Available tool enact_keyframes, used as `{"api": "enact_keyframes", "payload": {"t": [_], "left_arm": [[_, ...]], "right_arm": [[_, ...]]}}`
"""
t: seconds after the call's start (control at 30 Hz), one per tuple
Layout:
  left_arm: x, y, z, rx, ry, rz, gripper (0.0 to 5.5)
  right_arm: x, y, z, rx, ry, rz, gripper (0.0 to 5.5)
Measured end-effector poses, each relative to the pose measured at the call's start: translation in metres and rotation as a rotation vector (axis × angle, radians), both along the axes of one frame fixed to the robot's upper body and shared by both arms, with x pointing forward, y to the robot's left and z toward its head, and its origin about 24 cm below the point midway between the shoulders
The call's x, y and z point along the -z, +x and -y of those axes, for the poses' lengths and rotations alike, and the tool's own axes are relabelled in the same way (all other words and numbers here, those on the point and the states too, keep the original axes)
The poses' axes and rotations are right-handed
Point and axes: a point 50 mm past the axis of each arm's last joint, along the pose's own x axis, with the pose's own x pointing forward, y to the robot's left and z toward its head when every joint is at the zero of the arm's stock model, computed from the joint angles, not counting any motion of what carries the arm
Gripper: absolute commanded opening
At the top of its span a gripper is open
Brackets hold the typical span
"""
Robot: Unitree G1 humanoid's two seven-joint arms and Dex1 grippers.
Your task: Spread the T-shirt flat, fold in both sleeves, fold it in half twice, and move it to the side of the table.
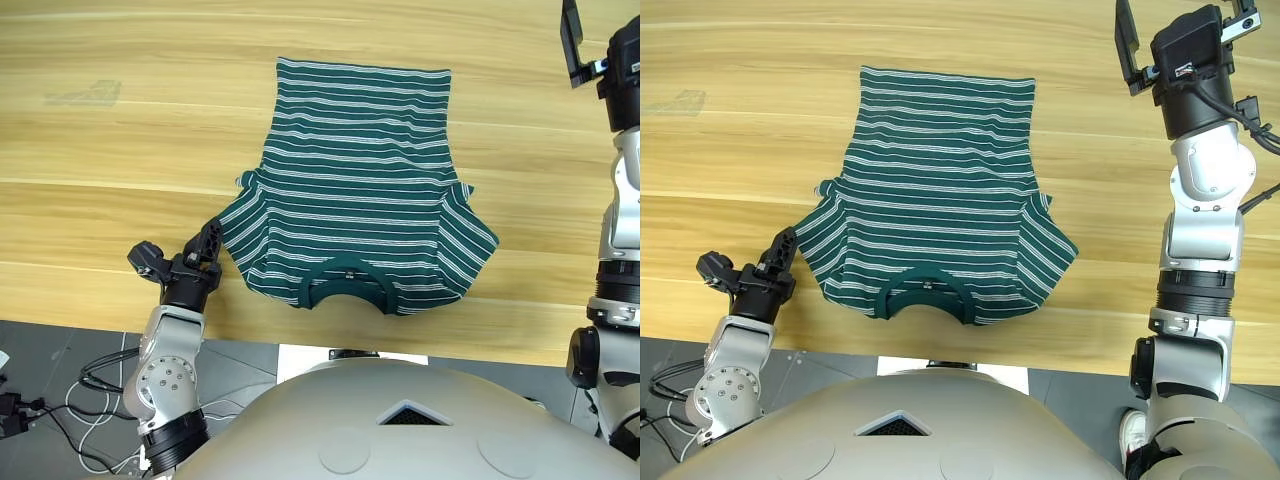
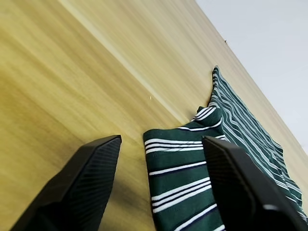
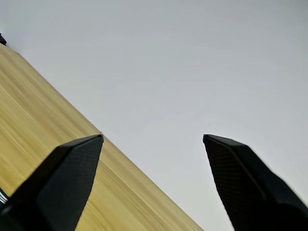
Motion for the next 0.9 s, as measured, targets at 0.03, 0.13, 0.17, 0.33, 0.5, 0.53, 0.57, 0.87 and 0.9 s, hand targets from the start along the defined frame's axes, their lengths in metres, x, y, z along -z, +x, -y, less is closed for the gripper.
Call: {"api": "enact_keyframes", "payload": {"t": [0.03, 0.13, 0.17, 0.33, 0.5, 0.53, 0.57, 0.87, 0.9], "left_arm": [[0.001, 0.000, 0.000, 0.004, 0.011, -0.004, 2.86], [0.004, 0.002, -0.002, 0.008, 0.033, -0.019, 2.32], [0.005, 0.002, -0.002, 0.008, 0.033, -0.022, 2.11], [0.009, 0.005, -0.006, 0.012, 0.054, -0.028, 1.34], [0.011, 0.005, -0.008, 0.018, 0.061, -0.032, 0.37], [0.012, 0.005, -0.008, 0.018, 0.060, -0.032, 0.26], [0.012, 0.005, -0.008, 0.019, 0.060, -0.032, 0.07], [0.014, 0.008, -0.007, 0.028, 0.081, -0.037, 0.03], [0.014, 0.008, -0.007, 0.028, 0.082, -0.037, 0.03]], "right_arm": [[0.001, 0.000, -0.001, -0.003, 0.000, -0.002, 3.85], [0.003, 0.000, -0.004, -0.012, 0.005, -0.007, 3.85], [0.003, 0.001, -0.005, -0.014, 0.007, -0.008, 3.85], [0.004, 0.001, -0.006, -0.015, 0.009, -0.009, 3.85], [0.004, 0.001, -0.007, -0.016, 0.008, -0.009, 3.85], [0.004, 0.002, -0.007, -0.019, 0.007, -0.010, 3.85], [0.004, 0.002, -0.008, -0.022, 0.006, -0.011, 3.85], [0.009, 0.004, -0.006, -0.014, 0.010, -0.034, 3.85], [0.010, 0.004, -0.006, -0.014, 0.010, -0.035, 3.85]]}}
